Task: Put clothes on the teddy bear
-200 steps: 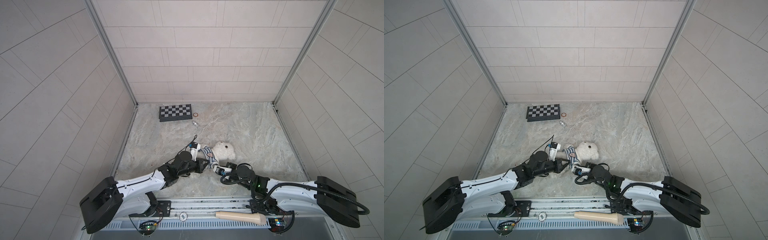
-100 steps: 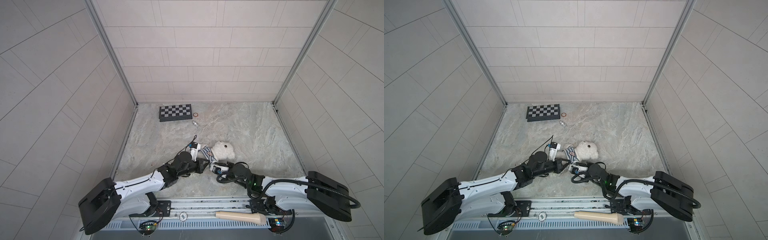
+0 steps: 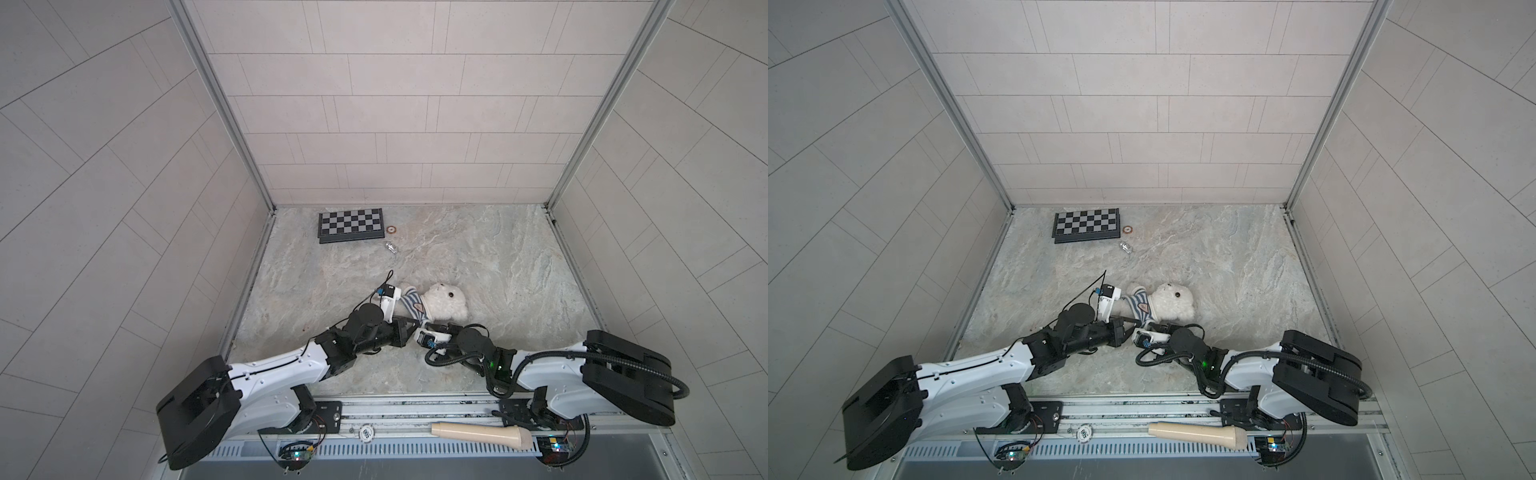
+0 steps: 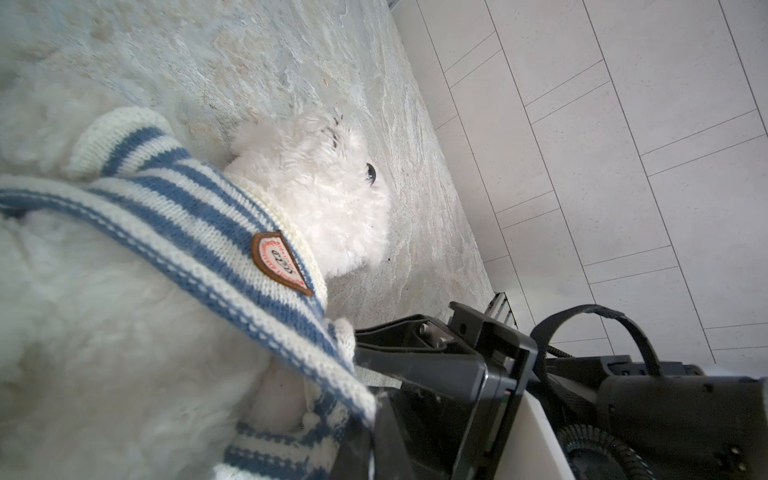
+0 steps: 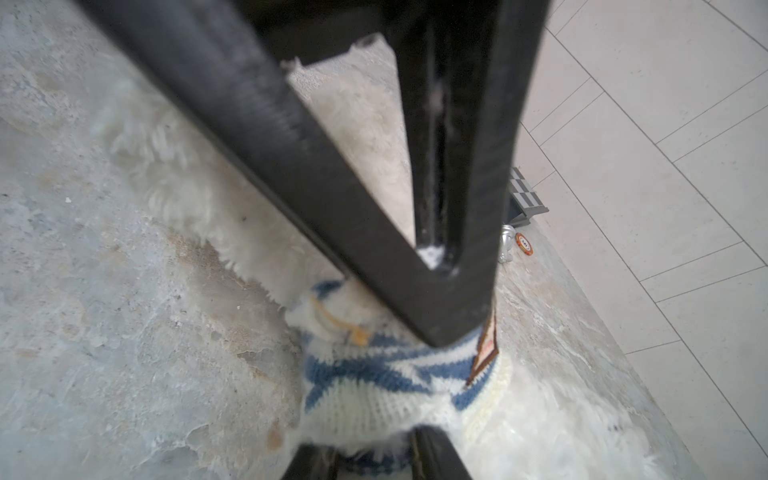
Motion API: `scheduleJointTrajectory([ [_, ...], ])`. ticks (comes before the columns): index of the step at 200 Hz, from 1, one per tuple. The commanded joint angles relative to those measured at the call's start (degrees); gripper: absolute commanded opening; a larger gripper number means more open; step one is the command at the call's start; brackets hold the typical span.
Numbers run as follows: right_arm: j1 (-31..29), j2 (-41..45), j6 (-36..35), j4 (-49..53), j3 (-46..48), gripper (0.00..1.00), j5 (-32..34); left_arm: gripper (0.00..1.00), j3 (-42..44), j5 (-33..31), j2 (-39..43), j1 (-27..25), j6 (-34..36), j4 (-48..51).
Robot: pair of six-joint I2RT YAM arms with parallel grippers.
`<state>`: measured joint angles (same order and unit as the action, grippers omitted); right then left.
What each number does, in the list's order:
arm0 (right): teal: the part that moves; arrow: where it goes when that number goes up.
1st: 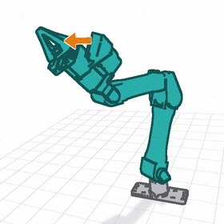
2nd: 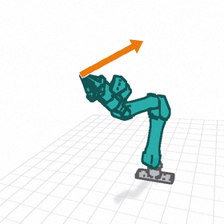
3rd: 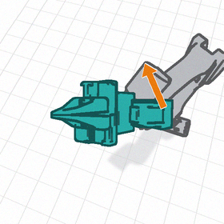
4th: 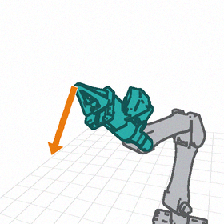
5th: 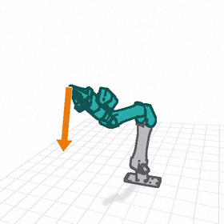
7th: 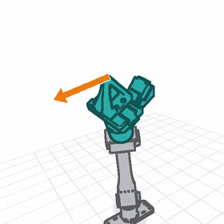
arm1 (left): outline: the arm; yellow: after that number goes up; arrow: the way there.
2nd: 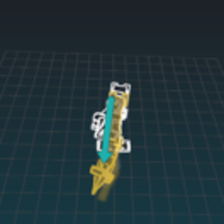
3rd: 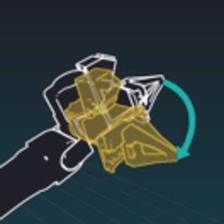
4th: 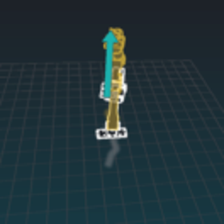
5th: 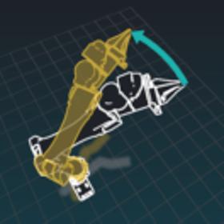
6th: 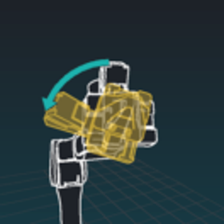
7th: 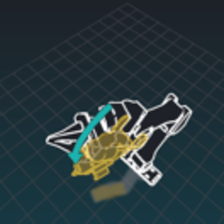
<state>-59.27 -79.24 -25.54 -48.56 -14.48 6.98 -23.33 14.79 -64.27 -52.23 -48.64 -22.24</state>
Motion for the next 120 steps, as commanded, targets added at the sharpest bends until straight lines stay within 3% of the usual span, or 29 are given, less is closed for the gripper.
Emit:
scheduleJointTrajectory([
  [1,-0.06,-2.48,-1.76,-4.42,-1.62,0.25,1.23,0.00,0.38,-0.10,1.49,-0.40,-0.40,-1.43],
  [74,-0.37,-1.27,-2.53,-4.81,-1.29,0.00,2.58,0.00,1.18,-2.03,3.00,0.43,0.38,1.02],
  [120,-0.68,4.44,-0.65,-0.97,-0.21,0.00,3.05,0.00,1.52,-6.38,4.02,2.60,5.57,9.60],
])
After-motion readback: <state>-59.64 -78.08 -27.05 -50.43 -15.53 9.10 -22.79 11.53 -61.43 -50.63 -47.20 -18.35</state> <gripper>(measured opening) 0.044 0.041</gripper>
